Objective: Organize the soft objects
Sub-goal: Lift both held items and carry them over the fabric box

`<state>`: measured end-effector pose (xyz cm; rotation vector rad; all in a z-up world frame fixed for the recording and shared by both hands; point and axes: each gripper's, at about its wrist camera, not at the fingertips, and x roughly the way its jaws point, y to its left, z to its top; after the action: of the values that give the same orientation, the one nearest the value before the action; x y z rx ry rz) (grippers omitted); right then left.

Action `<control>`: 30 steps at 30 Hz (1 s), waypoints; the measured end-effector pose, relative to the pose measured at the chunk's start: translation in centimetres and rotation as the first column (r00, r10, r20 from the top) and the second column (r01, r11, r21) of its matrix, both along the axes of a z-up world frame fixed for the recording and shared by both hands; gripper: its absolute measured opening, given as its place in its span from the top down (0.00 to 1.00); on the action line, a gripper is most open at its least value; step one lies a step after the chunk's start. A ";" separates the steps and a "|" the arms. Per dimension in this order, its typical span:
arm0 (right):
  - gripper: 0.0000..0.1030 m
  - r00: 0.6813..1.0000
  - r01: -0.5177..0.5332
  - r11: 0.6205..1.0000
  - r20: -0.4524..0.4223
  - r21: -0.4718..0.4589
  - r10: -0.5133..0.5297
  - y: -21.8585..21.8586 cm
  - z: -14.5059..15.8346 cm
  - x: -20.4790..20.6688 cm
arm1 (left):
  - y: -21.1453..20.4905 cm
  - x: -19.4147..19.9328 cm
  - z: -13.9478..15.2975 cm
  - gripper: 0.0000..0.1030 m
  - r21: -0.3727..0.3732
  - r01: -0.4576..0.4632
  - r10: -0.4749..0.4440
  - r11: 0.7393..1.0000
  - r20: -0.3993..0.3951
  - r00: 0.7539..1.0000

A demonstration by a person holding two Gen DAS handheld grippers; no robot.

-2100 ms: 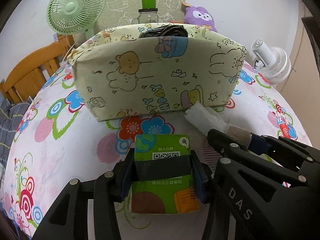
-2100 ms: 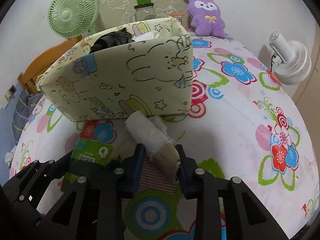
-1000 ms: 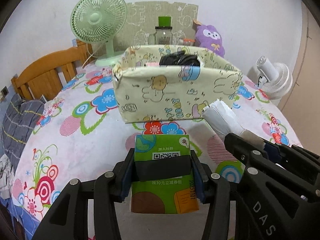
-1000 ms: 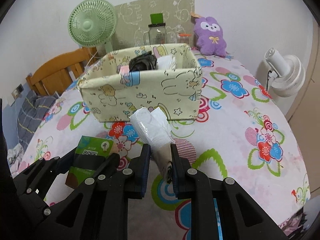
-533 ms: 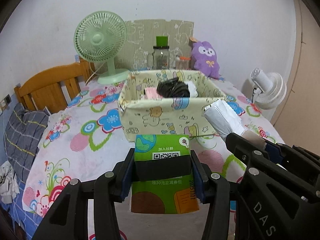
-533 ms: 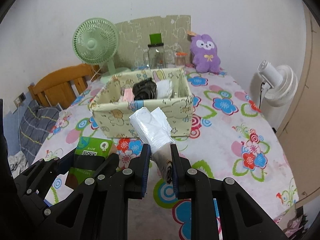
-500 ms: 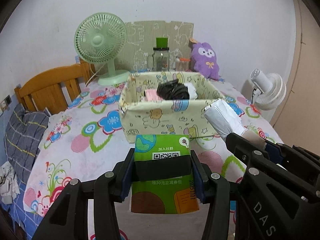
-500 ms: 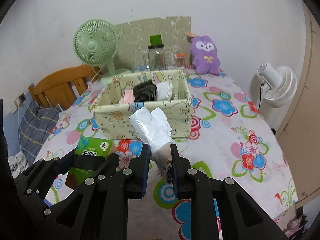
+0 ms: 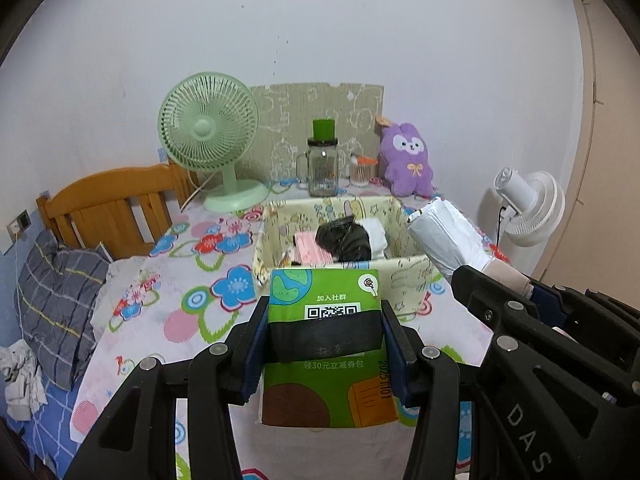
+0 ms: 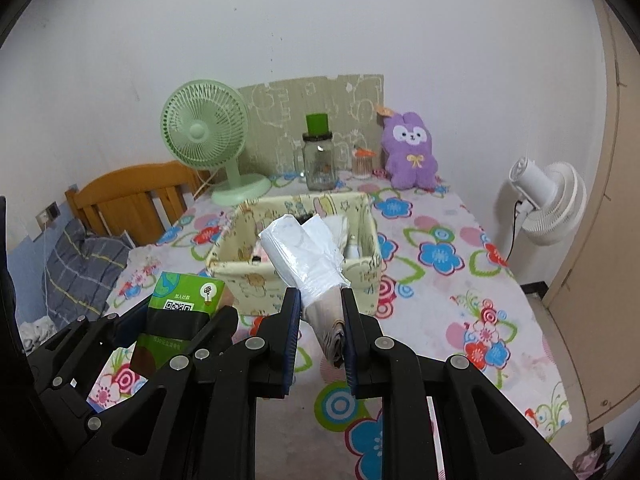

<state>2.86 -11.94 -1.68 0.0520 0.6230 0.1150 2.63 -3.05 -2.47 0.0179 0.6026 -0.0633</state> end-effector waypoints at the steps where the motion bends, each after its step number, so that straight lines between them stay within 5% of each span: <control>1: 0.78 1.000 0.001 1.000 0.005 -0.001 -0.001 0.0 0.3 0.0 | 0.0 0.0 0.3 0.50 -0.001 0.002 -0.002 1.000 0.007 1.000; 30: 0.78 0.998 -0.007 1.000 0.056 -0.001 0.007 0.7 3.4 5.0 | 0.7 5.1 2.8 0.50 -0.013 0.002 -0.001 1.000 0.047 0.999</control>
<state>7.84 -11.19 1.68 0.0454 0.5671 0.1225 7.69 -2.37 0.36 0.0069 0.5547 -0.0685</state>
